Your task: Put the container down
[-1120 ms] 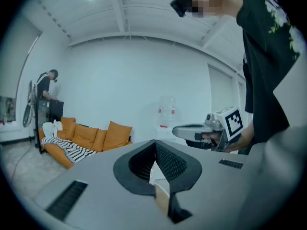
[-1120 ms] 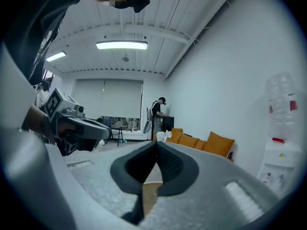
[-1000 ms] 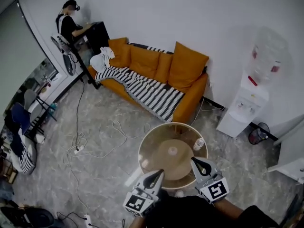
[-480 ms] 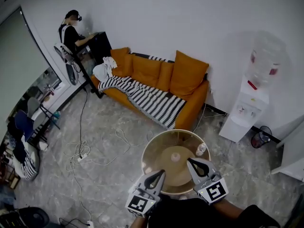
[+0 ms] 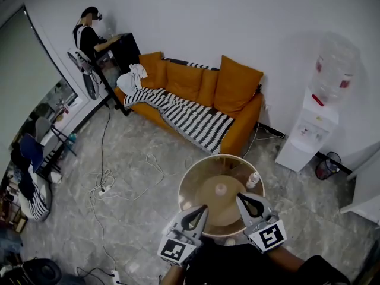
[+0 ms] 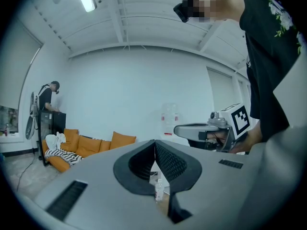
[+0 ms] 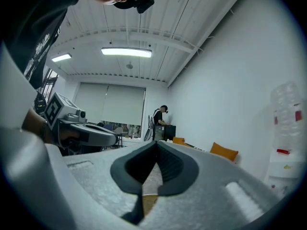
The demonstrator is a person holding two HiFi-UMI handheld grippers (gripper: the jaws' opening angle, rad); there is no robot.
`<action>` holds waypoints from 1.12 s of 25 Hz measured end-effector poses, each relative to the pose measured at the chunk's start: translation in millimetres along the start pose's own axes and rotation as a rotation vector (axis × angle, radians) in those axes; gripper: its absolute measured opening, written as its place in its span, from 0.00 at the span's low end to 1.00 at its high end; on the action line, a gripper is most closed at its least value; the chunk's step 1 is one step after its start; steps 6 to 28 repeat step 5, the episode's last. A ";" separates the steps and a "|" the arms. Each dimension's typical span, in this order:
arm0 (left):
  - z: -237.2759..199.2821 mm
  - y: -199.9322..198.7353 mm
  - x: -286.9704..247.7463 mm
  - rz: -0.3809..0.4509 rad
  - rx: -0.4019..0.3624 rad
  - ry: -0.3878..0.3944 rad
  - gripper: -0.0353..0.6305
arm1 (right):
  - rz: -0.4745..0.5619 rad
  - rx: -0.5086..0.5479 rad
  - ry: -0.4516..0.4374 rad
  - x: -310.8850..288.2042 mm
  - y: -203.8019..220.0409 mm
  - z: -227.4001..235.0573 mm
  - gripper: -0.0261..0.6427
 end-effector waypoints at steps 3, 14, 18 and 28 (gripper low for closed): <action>-0.9 -17.0 -4.5 0.001 0.039 -0.022 0.08 | 0.002 -0.005 -0.001 -1.1 -0.2 0.3 0.03; -2.9 -22.1 -7.2 0.000 0.049 -0.030 0.08 | 0.004 -0.004 -0.004 -2.5 -0.8 0.5 0.03; -2.9 -22.1 -7.2 0.000 0.049 -0.030 0.08 | 0.004 -0.004 -0.004 -2.5 -0.8 0.5 0.03; -2.9 -22.1 -7.2 0.000 0.049 -0.030 0.08 | 0.004 -0.004 -0.004 -2.5 -0.8 0.5 0.03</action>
Point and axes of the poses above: the fingertips, and each gripper's own axes: x backward along the fingers, z to its right, y out of its underside, the point moved 1 cm from there along x, backward along the fingers, and after that the axes turned 2 degrees about -z, right-handed, at the moved point
